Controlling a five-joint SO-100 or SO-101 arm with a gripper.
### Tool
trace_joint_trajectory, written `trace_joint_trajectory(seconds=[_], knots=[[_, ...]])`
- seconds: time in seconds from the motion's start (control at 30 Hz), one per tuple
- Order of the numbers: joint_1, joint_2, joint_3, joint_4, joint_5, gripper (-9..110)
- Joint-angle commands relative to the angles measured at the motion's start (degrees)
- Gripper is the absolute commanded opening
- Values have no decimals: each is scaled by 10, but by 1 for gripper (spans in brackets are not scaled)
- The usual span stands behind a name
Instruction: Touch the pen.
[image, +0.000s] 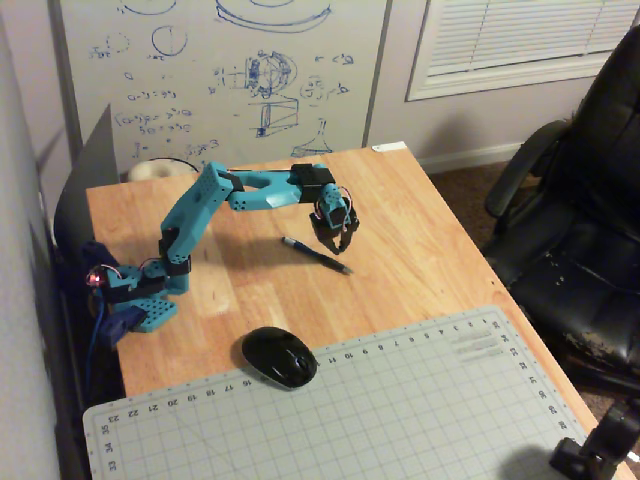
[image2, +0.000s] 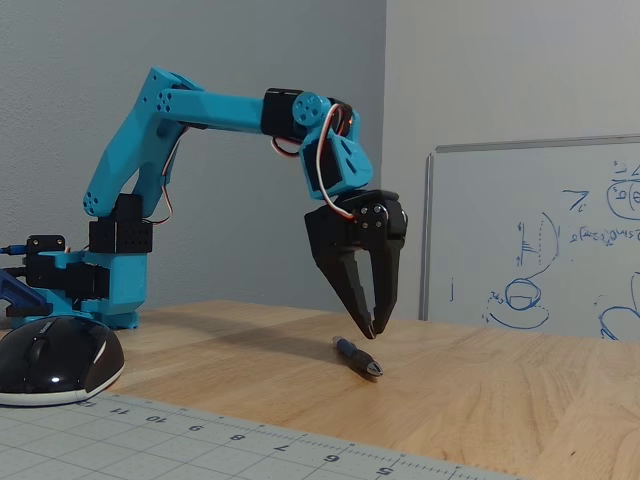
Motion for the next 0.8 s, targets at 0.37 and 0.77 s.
trace_joint_trajectory(seconds=[0.37,0.77], knots=[[-5,-9,-53,-3,-5,1],[2,-11,-43,-2,-5,1]])
